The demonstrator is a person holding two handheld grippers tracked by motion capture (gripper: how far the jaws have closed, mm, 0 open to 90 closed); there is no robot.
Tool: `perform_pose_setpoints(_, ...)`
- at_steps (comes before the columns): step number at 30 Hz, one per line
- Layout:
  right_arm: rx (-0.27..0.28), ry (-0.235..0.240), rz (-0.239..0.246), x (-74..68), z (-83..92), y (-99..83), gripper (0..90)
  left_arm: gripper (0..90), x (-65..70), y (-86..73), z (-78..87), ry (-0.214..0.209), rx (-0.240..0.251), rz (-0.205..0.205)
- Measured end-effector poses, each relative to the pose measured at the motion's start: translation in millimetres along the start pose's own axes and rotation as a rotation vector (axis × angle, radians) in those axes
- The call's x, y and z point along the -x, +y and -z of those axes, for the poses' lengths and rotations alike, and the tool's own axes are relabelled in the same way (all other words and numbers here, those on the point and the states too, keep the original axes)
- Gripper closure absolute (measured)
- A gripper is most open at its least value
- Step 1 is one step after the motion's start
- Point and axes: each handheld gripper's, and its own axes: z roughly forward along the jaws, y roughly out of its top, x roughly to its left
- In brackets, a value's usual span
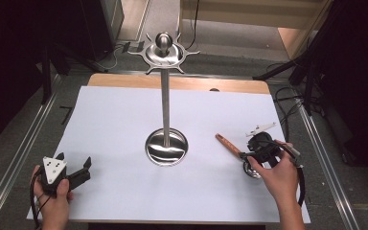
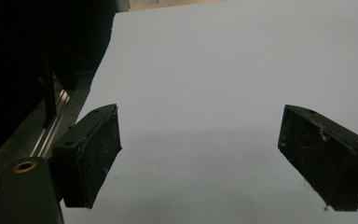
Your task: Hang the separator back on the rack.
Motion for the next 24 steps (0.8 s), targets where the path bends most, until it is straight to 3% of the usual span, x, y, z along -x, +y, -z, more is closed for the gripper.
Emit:
perform_pose_setpoints(11,-0.024,0.022,0.002,3.7,-5.3,12.6,52.5,14.2,0.3,0.0,0.2,-0.002,0.002,-0.006)
perform_pose_setpoints(24,-0.093,0.021,0.029,-0.2,-24.0,27.6,49.9,14.2,0.1,-0.1,0.3,-0.002,0.002,-0.005)
